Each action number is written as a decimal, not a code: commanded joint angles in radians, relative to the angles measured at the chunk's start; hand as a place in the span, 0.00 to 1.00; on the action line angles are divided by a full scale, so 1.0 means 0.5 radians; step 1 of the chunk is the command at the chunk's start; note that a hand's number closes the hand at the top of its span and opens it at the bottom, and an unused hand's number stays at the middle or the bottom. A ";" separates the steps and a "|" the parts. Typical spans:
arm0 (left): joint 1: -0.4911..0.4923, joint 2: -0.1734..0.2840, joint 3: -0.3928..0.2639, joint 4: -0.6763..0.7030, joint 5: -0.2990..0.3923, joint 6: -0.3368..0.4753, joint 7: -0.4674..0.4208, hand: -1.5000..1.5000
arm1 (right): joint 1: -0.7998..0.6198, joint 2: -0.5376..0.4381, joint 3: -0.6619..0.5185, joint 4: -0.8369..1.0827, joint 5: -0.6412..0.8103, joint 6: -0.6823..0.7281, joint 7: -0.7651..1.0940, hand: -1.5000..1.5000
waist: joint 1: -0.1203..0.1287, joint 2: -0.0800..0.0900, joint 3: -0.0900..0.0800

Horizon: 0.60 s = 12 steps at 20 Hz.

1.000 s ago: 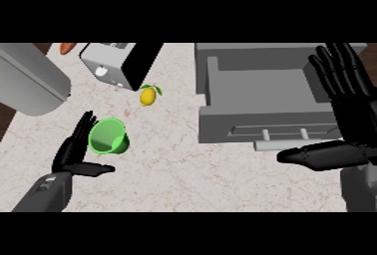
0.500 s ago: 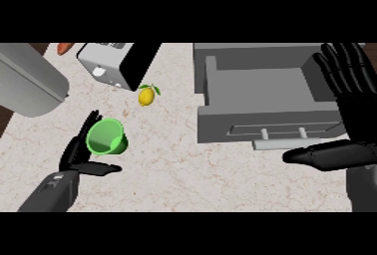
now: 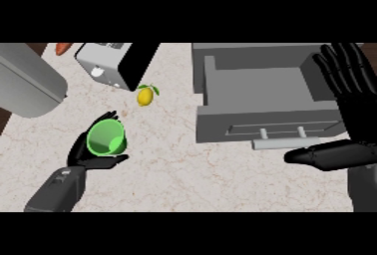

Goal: Pick up the cup, place it into the drawer and close the drawer

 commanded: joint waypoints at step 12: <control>-0.075 -0.090 0.093 -0.241 0.081 -0.001 -0.518 1.00 | 0.047 -0.009 -0.020 0.038 0.024 0.012 -0.057 0.00 | 0.013 -0.005 0.002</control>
